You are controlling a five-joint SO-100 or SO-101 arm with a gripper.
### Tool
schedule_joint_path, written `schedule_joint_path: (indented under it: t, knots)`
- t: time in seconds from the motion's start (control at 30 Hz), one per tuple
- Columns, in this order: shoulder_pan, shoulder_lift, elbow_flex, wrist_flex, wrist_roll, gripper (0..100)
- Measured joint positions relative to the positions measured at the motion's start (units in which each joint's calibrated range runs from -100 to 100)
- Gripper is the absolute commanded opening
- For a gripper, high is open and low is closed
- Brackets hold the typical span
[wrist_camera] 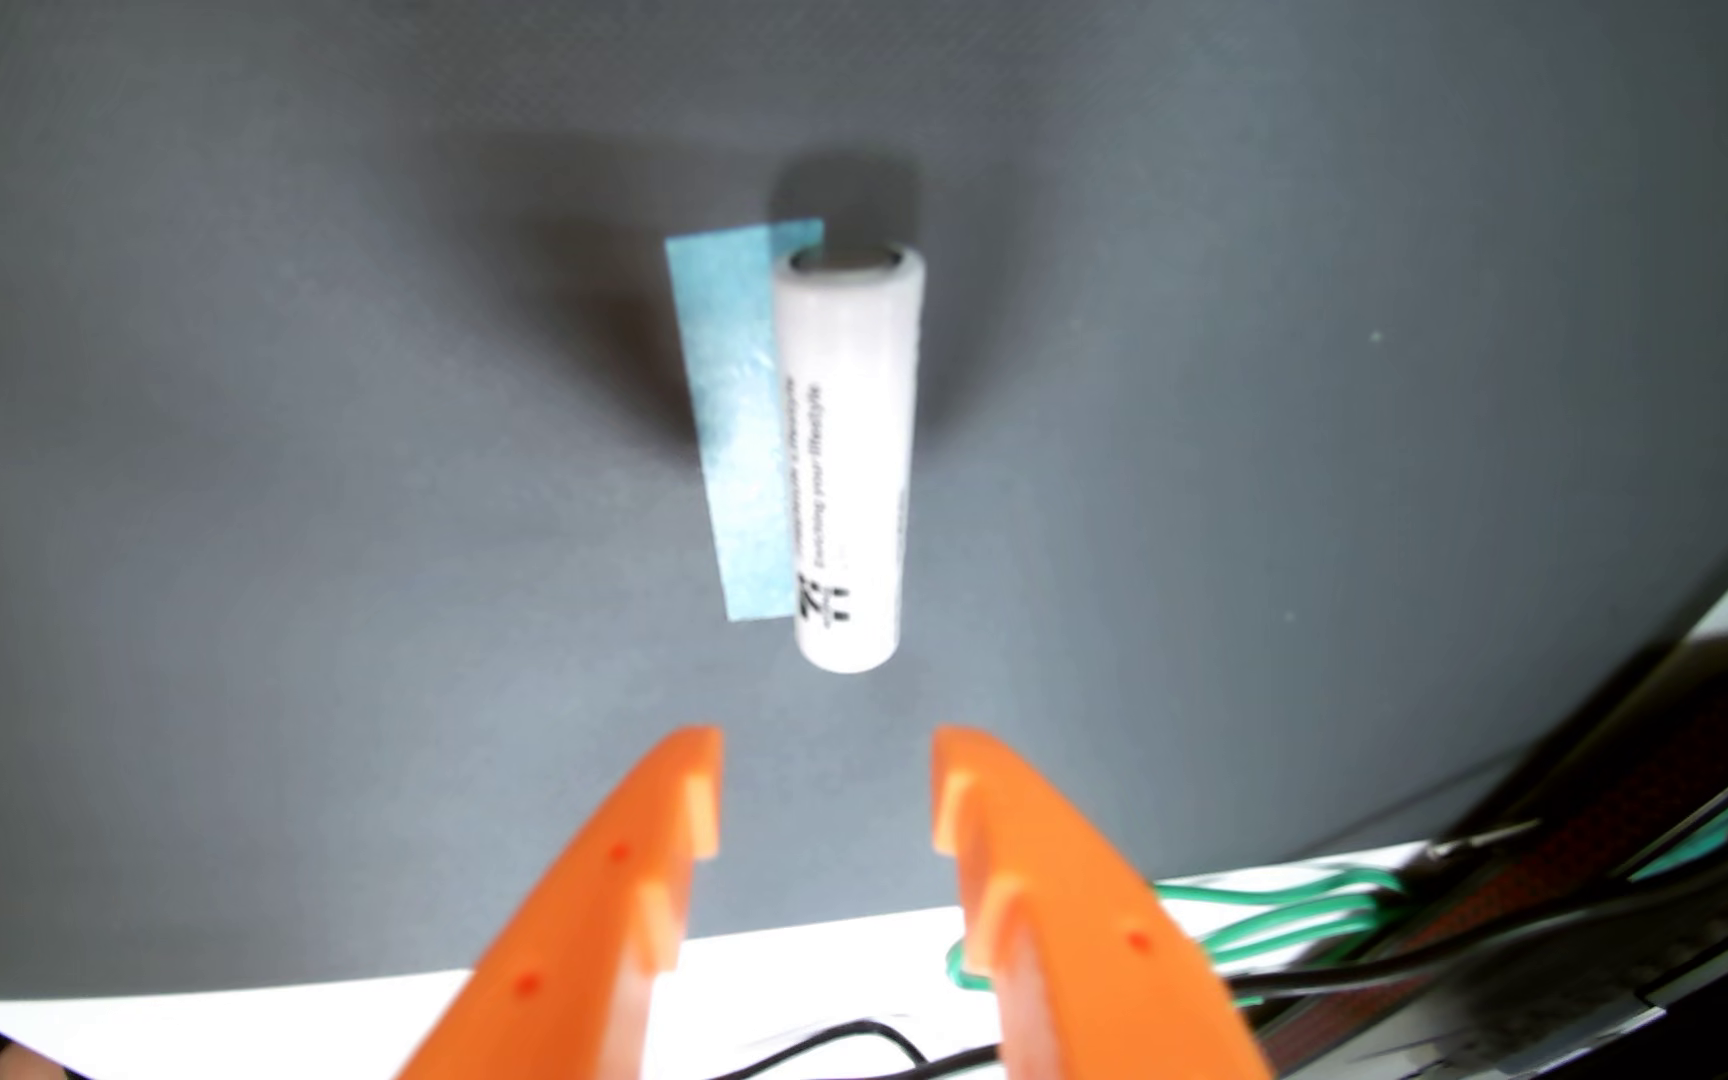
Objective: Insert Battery
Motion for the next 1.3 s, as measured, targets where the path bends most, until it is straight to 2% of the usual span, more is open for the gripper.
schedule_joint_path:
  t: [0.4,0.73,1.3]
  knots:
    - [-1.3,0.0,0.0,0.5,-0.8,13]
    - [-0.8,8.1,-7.9,7.7,-0.9,13]
    - [-1.1,9.2,-9.0,7.9,-0.8,13]
